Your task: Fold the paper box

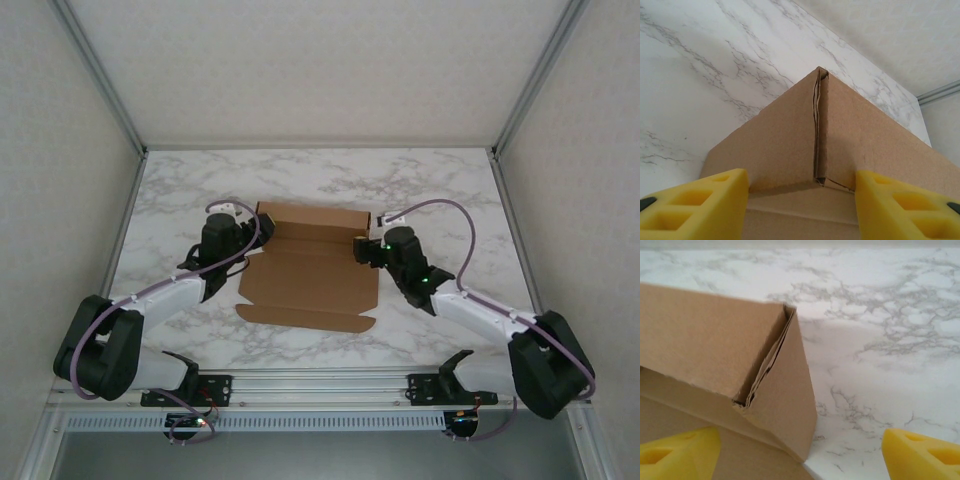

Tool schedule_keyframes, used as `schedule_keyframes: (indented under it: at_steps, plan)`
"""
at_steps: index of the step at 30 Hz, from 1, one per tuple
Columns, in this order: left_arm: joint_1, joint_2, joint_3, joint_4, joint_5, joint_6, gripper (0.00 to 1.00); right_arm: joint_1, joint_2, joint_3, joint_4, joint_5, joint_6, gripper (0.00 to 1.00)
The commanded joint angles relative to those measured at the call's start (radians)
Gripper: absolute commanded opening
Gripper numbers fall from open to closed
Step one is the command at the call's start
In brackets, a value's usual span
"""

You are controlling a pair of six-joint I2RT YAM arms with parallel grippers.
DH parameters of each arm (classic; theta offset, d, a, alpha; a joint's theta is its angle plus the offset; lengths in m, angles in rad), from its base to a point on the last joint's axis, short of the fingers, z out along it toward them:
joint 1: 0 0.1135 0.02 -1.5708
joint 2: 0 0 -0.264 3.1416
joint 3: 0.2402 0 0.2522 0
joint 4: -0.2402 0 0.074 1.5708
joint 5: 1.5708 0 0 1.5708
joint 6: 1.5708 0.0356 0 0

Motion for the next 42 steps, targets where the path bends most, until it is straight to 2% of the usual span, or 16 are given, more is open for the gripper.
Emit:
schedule_keyframes:
  at_steps: [1,7,10,15,23,31,34,38,42]
  plan:
    - [0.017,0.029,-0.002,-0.140,-0.046,0.005,0.57,-0.056,-0.079,-0.006,0.053,-0.114,0.064,0.86]
    - [0.016,0.028,0.009,-0.144,-0.042,0.007,0.57,-0.151,-0.057,0.128,-0.103,-0.168,0.204,0.86]
    - [0.017,0.027,0.007,-0.145,-0.041,0.007,0.57,-0.162,-0.005,0.193,-0.165,-0.190,0.222,0.85]
    - [0.016,0.023,0.011,-0.150,-0.040,0.007,0.57,-0.163,0.089,0.247,-0.219,-0.213,0.238,0.77]
    - [0.018,0.029,0.032,-0.167,-0.021,0.006,0.57,-0.162,0.140,0.235,-0.245,-0.196,0.203,0.63]
    - [0.025,0.003,0.054,-0.186,-0.007,0.004,0.60,-0.157,-0.029,0.159,-0.154,-0.229,0.079,0.75]
    - [0.024,0.008,0.059,-0.184,0.005,0.002,0.61,-0.149,-0.090,0.108,-0.141,-0.251,0.037,0.72]
    - [0.024,0.013,0.065,-0.177,0.015,-0.005,0.61,-0.082,-0.099,0.051,-0.134,-0.227,-0.031,0.61]
    - [0.024,0.016,0.074,-0.183,0.019,-0.002,0.61,-0.010,-0.018,0.027,-0.095,-0.117,-0.049,0.60]
